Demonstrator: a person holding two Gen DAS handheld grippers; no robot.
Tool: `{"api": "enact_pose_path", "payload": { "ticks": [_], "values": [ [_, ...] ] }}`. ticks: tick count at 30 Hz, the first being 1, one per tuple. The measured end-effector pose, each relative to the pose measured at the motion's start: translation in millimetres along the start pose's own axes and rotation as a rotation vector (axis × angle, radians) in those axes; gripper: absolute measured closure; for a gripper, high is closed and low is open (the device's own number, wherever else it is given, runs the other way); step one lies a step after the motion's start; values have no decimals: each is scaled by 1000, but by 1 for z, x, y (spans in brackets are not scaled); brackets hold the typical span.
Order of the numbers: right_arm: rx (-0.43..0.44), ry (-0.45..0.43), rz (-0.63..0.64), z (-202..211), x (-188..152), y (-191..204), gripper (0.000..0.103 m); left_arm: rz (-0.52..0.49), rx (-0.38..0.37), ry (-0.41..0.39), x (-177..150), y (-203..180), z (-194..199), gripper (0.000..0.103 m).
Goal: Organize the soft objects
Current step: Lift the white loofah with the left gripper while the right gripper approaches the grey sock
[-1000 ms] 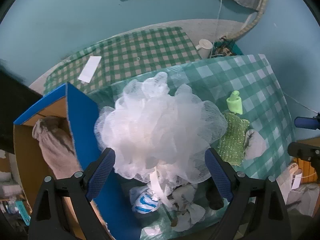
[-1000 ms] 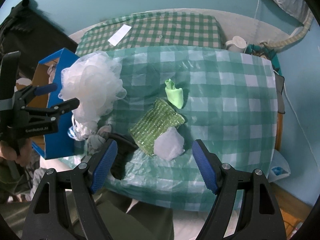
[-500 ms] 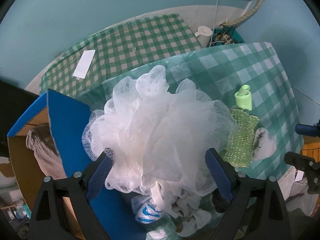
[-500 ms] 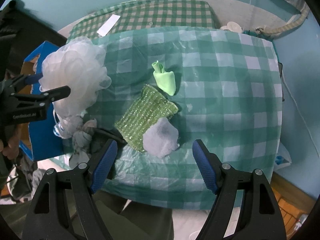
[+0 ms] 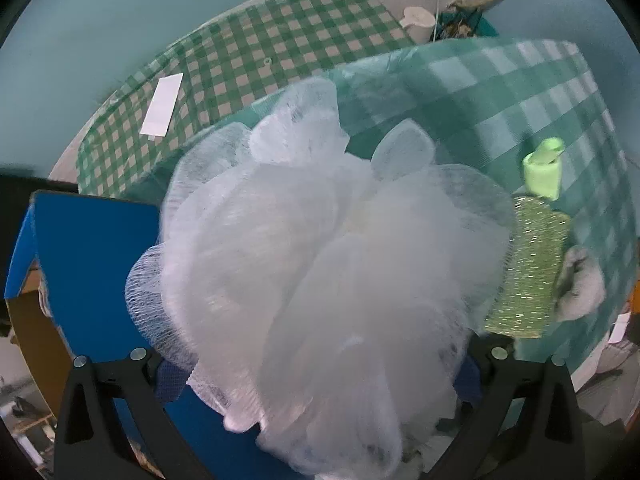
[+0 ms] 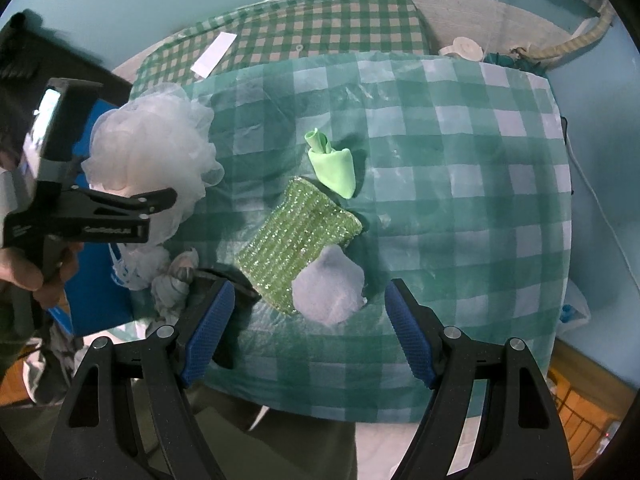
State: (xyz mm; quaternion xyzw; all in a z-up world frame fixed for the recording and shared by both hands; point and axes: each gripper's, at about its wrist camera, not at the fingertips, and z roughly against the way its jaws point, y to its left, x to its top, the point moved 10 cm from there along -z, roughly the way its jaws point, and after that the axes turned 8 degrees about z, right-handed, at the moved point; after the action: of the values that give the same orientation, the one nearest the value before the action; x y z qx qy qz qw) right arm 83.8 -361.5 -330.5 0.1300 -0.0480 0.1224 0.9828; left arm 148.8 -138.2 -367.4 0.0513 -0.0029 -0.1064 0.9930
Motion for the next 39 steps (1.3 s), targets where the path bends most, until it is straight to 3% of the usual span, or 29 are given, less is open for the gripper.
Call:
{"api": "enact_pose_path", "payload": {
  "ticks": [9, 28, 39],
  "values": [
    [-2, 15, -13, -4, 0, 0, 26, -12, 63, 22, 5, -2, -28, 0],
    [-14, 25, -22, -6, -5, 2, 26, 37, -16, -46, 11, -3, -38, 0],
    [-37, 52, -66, -28, -21, -12, 26, 20, -23, -100, 2, -6, -23, 22]
  ]
}}
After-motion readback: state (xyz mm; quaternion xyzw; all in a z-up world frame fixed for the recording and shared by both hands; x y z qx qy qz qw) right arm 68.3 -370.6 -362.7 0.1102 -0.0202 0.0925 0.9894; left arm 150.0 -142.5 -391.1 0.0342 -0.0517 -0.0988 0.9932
